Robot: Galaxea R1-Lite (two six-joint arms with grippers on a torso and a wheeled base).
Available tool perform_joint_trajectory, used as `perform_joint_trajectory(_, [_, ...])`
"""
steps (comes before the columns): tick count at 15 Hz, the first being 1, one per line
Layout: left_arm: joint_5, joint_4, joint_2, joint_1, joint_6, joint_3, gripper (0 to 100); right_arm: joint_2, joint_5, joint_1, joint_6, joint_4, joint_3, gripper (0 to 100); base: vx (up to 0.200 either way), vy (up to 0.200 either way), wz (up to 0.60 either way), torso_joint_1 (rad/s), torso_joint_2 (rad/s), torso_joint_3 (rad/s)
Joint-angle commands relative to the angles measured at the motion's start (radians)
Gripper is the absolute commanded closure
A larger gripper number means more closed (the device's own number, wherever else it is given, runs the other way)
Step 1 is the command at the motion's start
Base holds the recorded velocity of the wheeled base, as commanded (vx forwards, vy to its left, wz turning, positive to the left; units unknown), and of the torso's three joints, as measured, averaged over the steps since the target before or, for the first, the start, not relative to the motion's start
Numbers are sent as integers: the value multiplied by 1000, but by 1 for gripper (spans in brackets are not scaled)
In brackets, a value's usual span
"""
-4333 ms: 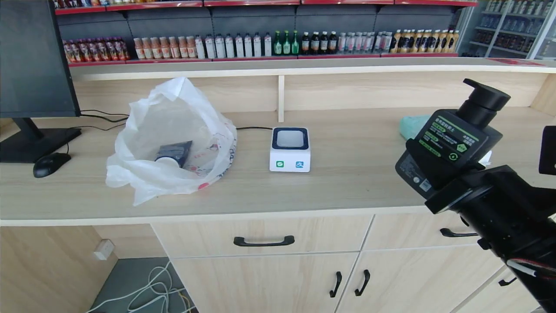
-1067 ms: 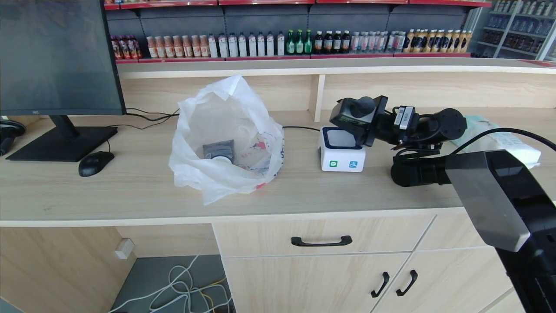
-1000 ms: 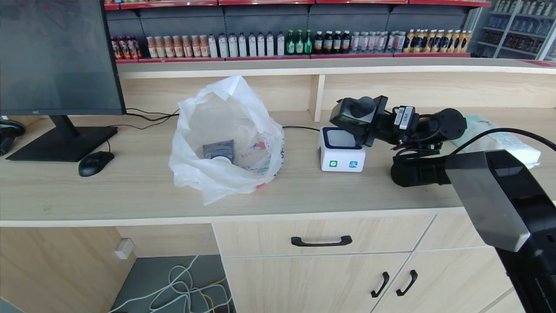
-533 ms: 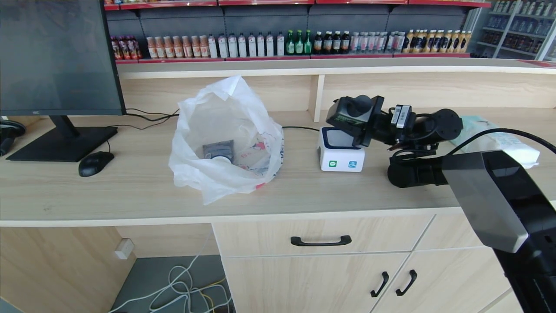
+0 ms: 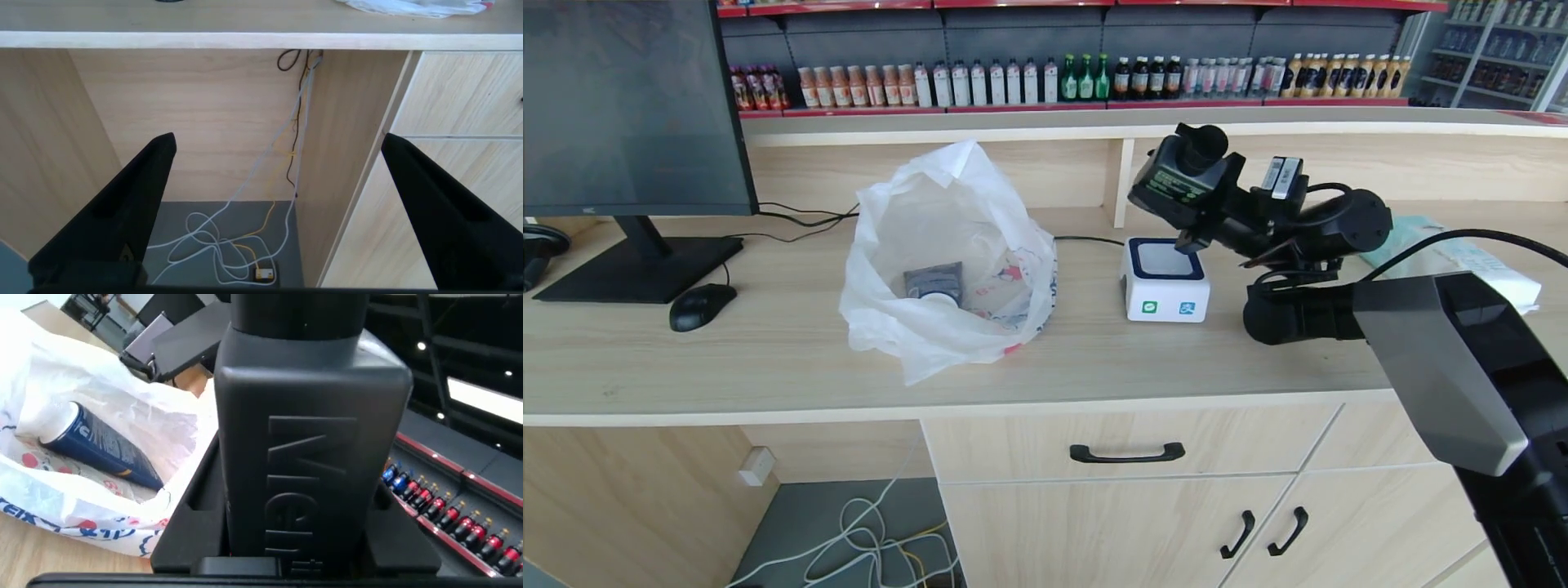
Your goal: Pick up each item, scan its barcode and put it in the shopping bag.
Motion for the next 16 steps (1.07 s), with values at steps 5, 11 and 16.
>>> perform_joint_trajectory(5, [-1,0,0,1,0,0,0,-111,-201,51,103,-1,24,100,0,0,0,0,0,0])
perform_joint_trajectory(11, [-1,2,0,0,0,0,0,-425,-520,79,67,-1,592,100,0,0,0,0,0,0])
perform_joint_trajectory(16, [-1,2,0,1,0,0,0,-709,-540,79,-35,-1,1196,100,0,0,0,0,0,0])
